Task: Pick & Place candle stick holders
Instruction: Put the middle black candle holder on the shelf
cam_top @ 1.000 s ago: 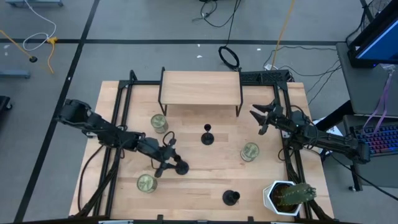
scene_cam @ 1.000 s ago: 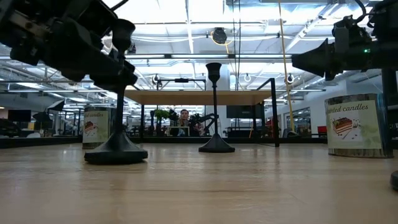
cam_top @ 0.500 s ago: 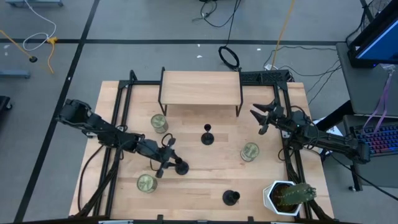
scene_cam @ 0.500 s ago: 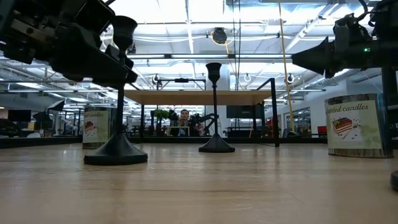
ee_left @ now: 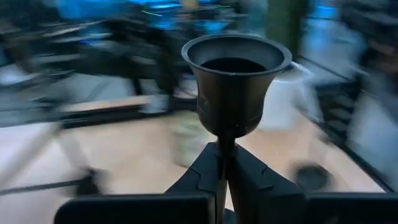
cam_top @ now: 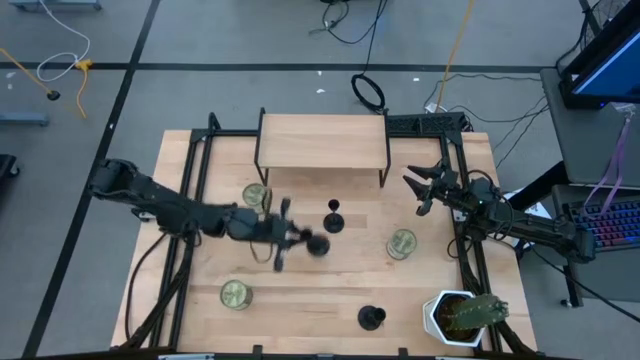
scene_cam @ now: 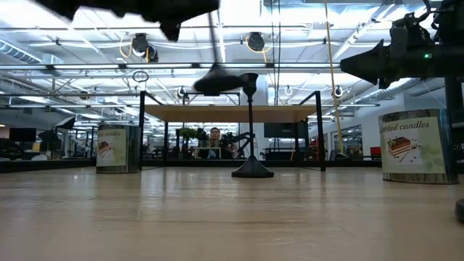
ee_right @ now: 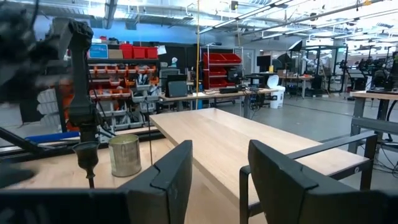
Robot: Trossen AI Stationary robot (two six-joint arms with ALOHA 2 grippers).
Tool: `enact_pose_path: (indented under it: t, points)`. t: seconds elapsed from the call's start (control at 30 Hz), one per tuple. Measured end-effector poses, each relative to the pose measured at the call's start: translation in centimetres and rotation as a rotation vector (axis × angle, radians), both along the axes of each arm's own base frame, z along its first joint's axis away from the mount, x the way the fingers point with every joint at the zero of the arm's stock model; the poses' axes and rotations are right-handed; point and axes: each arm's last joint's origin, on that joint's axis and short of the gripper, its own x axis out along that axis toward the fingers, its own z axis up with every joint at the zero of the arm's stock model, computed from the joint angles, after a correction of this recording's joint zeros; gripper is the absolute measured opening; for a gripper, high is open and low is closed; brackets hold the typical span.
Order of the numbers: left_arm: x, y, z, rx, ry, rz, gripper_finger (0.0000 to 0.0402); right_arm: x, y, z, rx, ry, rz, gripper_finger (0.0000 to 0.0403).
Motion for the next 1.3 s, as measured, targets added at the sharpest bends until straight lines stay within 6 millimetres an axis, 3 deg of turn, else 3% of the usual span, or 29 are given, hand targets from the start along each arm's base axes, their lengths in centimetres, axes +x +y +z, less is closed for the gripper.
enact_pose_path:
  t: [0.13,0.23,0.4,0.47,0.67,0.9,1.03,1.3]
  points:
    - [0.2,3.0,4.4,-0.026,0.045,0.191,0.0017,0.0,0.0,0.0,0.018,-0.008,0.004,0.0149]
    - [-0.6,5.1,7.2,0.01,0.042,0.241,0.0015,0.0,0.0,-0.1,0.035,-0.006,0.007,0.0146]
    - [-3.3,8.7,11.0,0.078,-0.067,0.354,0.0017,0.1,0.0,-0.4,0.096,0.005,0.016,0.0144]
    - [-4.5,10.8,11.6,0.08,-0.068,0.447,0.0016,0.1,0.0,-0.5,0.111,0.004,0.018,0.0144]
    - [-6.4,17.6,10.8,-0.025,-0.028,0.572,0.0014,0.2,-0.1,-0.6,0.117,0.017,0.017,0.0144]
    - [-7.8,25.0,8.0,-0.168,0.039,0.768,0.0014,0.2,-0.1,-0.7,0.119,0.022,0.017,0.014]
    - [-8.2,27.0,6.8,-0.227,0.066,0.772,0.0014,0.2,-0.1,-0.7,0.119,0.022,0.017,0.014]
    - [-8.2,28.6,5.6,-0.195,0.104,0.806,0.0014,0.3,-0.1,-0.9,0.134,0.045,0.017,0.0139]
